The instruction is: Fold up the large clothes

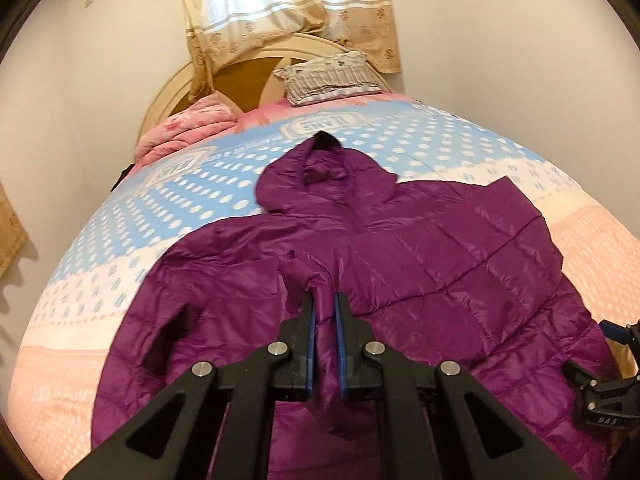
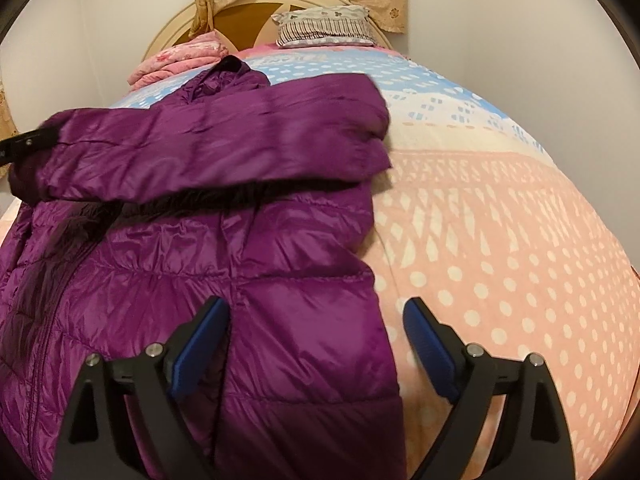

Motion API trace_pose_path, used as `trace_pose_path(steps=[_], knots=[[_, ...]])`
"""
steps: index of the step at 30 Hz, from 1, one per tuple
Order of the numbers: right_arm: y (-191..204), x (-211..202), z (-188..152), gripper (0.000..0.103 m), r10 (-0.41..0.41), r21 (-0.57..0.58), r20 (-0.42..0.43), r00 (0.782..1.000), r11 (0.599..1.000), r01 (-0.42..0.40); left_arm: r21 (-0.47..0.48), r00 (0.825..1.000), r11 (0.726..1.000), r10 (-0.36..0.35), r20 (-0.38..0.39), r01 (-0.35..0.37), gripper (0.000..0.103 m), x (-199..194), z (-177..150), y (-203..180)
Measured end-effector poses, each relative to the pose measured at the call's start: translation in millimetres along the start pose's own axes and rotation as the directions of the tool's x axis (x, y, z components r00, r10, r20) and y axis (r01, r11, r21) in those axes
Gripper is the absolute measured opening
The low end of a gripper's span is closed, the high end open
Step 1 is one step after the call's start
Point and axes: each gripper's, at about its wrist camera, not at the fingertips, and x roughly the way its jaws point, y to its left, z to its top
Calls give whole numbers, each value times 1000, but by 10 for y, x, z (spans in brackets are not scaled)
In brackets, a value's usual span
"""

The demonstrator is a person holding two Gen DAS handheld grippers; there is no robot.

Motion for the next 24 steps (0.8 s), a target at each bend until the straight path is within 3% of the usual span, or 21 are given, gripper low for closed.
trace_pose_path(steps=[12,16,18,20,21,22,24], knots=[[27,60,32,97,-10,-19,-22,1000,1000,10,24,990,992,124,-59,-123,10,394,-449,195],[-14,-44,84,94,78,-36,-42,996,996,-80,28,980,984,178,-92,-176,16,481,-466,155],[-90,-179,184,92,85,-32,-26,996,996,-86,-17,984,984,177,-31,-178,30,334,-419,232],[-227,-301,403,85,98,0,27,995,995,-98,-61,970,970,240,44,-237,95,200,-350,330],[-262,-305,494,82,94,12,36,995,995,-94,-89,956,957,283,80,-276,101,154,-322,377],[-296,-282,620,75,89,21,44,995,996,-90,-111,950,954,292,110,-280,102,137,-304,414],[-321,-138,902,68,67,27,71,995,997,-69,-109,957,956,280,74,-271,102,267,-250,430]])
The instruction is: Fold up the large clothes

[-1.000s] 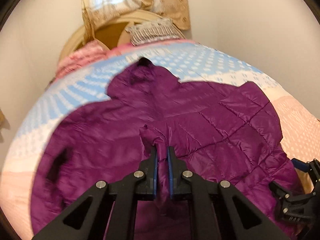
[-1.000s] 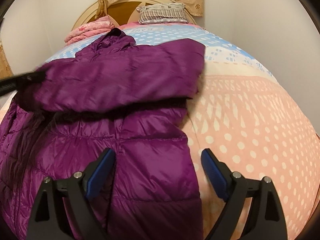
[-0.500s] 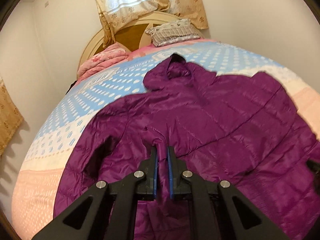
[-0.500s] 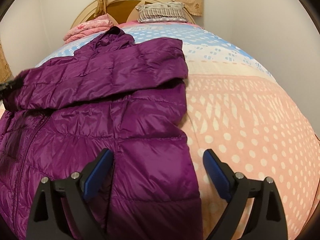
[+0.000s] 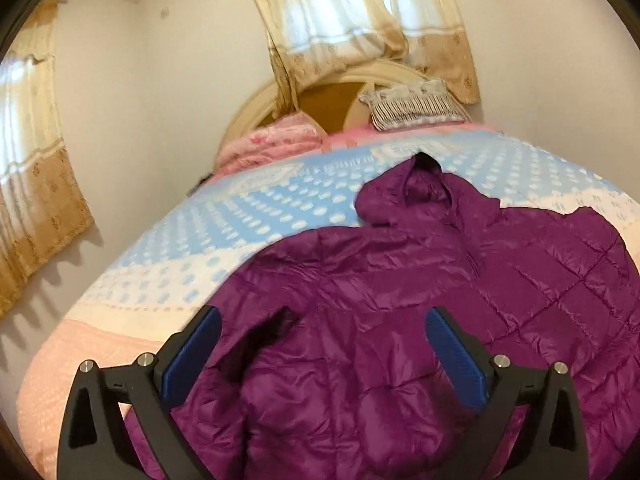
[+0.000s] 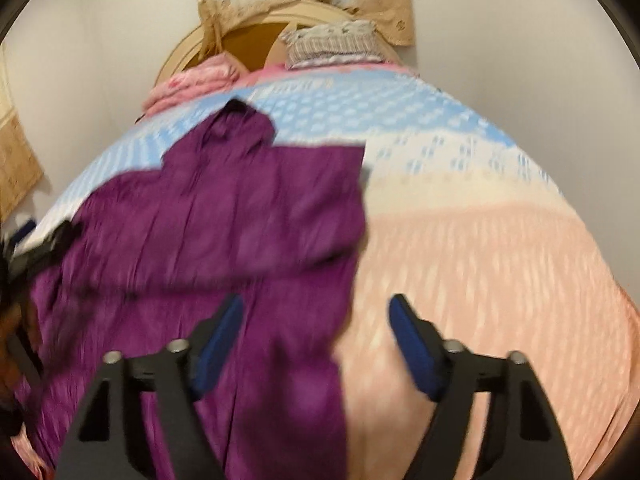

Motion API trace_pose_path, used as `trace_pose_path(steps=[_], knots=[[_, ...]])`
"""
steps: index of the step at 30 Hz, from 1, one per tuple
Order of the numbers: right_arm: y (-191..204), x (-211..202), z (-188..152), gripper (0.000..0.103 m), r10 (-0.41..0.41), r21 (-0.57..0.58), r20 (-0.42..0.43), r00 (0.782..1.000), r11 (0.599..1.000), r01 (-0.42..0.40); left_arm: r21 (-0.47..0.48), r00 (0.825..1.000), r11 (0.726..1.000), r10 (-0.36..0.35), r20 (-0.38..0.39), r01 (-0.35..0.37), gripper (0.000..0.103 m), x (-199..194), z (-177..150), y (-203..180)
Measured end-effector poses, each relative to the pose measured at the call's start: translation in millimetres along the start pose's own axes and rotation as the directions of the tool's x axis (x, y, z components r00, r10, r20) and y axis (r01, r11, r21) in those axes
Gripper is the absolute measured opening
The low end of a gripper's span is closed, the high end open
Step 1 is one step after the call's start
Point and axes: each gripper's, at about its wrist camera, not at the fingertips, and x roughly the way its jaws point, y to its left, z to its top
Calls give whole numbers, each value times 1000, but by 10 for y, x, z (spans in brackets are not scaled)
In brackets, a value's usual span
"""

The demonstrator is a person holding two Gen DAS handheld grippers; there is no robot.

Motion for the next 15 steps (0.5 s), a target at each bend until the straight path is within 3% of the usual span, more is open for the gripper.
trace_pose_path(steps=[5,7,10,15], knots=[[110,616,248,66,-22,-21,-15,1000,1000,21,68,982,993,101,-159,-92,102,483,-193,-181],[171,816,215,65,-18,-52,-43,999,999,16,54,975,995,94,-200,-85,102,607,-291,-155],[221,1092,68,60,-22,-91,-113,993,996,12,38,972,997,79,-222,-72,102,670,-327,-139],[178,1122,4,61,-17,-92,-117,993,996,6,8,971,998,65,-228,-64,102,680,-373,-142]])
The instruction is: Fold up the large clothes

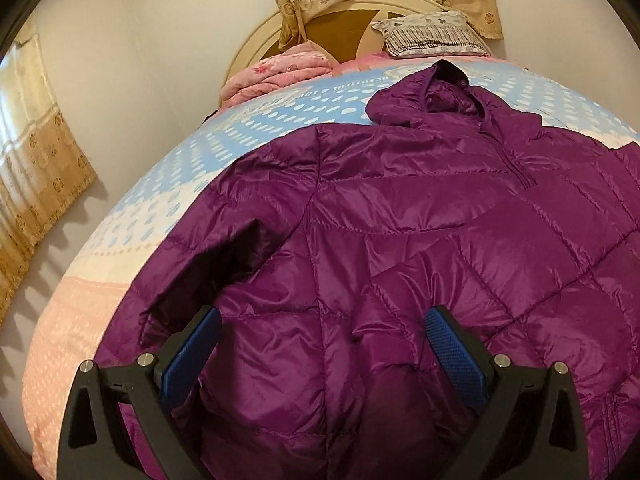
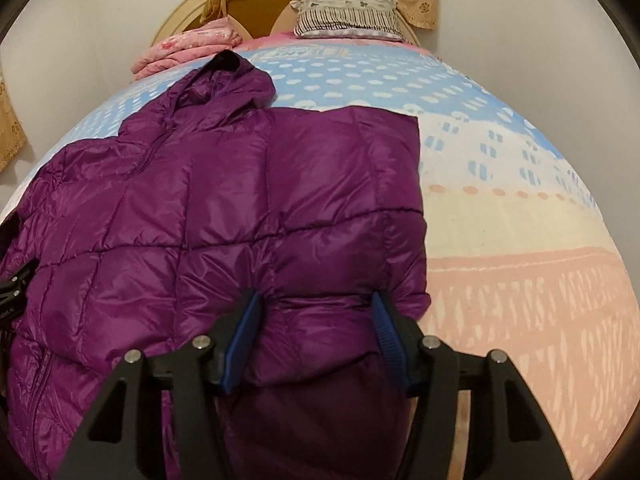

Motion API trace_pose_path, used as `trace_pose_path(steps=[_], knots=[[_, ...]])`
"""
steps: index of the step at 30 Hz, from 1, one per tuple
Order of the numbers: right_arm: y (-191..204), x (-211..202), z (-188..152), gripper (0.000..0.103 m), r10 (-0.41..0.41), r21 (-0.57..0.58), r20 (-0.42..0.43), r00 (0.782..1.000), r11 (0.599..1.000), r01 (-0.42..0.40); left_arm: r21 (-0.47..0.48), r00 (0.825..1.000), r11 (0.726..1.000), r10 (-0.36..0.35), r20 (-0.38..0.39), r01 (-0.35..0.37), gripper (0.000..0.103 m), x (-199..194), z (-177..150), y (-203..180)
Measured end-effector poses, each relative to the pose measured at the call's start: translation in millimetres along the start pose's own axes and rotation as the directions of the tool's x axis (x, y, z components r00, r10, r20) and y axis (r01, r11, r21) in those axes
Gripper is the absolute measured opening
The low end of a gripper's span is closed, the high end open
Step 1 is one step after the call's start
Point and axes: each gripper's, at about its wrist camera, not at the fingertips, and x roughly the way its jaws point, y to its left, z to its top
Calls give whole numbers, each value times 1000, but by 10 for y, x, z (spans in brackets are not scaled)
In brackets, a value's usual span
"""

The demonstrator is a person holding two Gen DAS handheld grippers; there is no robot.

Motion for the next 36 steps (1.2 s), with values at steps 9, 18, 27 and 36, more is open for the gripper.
trace_pose_path(steps=[9,18,27,36], knots=[[362,-513,71,64,-8,-61,49,999,998,11,-99,996,993,-50,72,57,102,-378,30,297],[773,-66,-188,68,-16,-128,-8,1000,992,14,-20,998,999,-31,-56,30,102,9,-59,80],[690,-642,-291,79,6,-136,17,1000,991,-4,-18,997,999,-49,63,50,102,-703,-140,754],[976,-1214,-1039,81,79,-214,8,997,974,-76,-81,995,993,83,-46,-87,102,-932,-1116,2001]])
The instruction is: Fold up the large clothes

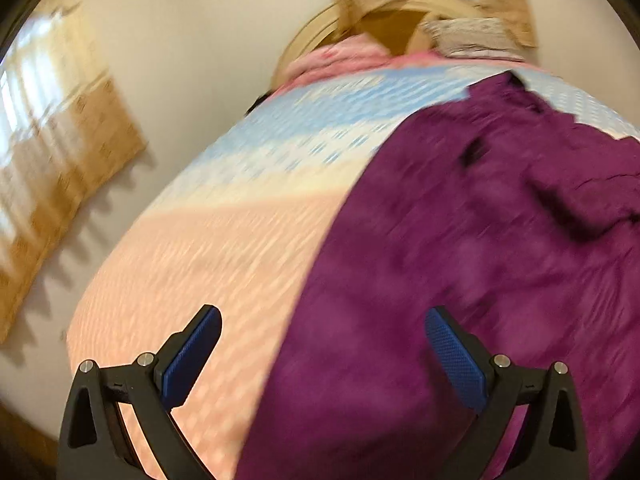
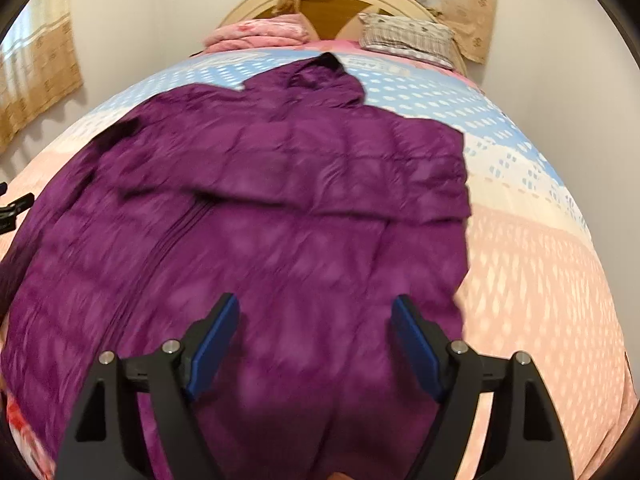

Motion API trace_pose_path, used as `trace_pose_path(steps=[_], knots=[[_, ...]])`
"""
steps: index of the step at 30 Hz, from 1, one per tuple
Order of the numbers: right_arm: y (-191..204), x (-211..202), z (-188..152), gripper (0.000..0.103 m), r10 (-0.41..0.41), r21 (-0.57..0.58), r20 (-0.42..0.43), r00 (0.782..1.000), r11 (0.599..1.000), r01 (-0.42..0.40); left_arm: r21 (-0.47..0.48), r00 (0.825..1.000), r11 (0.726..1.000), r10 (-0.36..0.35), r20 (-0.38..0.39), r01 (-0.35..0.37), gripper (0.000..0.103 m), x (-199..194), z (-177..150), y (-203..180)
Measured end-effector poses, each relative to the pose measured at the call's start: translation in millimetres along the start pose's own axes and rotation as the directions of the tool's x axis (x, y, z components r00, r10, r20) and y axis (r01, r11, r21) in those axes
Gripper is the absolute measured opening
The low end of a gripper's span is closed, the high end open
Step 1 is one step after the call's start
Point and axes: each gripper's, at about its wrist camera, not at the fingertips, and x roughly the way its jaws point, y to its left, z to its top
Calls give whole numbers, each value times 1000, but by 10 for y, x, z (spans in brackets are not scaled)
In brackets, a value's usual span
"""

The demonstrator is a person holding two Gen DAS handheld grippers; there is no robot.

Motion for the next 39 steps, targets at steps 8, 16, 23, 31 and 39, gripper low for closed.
trace_pose_path(steps=[8,16,23,31,39], knots=[[265,-73,-192,83,21,-17,14,1000,1000,-21,-93,994,992,-95,-60,89,85,1,-552,347],[239,-208,-217,83,19,16,40,999,1000,-19,-120,970,966,-237,-57,229,3,-116,-447,266],[-26,-305,-197,83,3,95,76,997,995,-11,-159,986,974,-156,65,164,2,-512,6,690],[-395,-256,-201,83,-39,176,86,995,984,24,-89,950,964,-226,216,250,2,-1081,710,355],[-734,-279,-290,83,-53,261,88,995,965,28,95,872,913,-408,269,397,3,-1345,1144,-1018]])
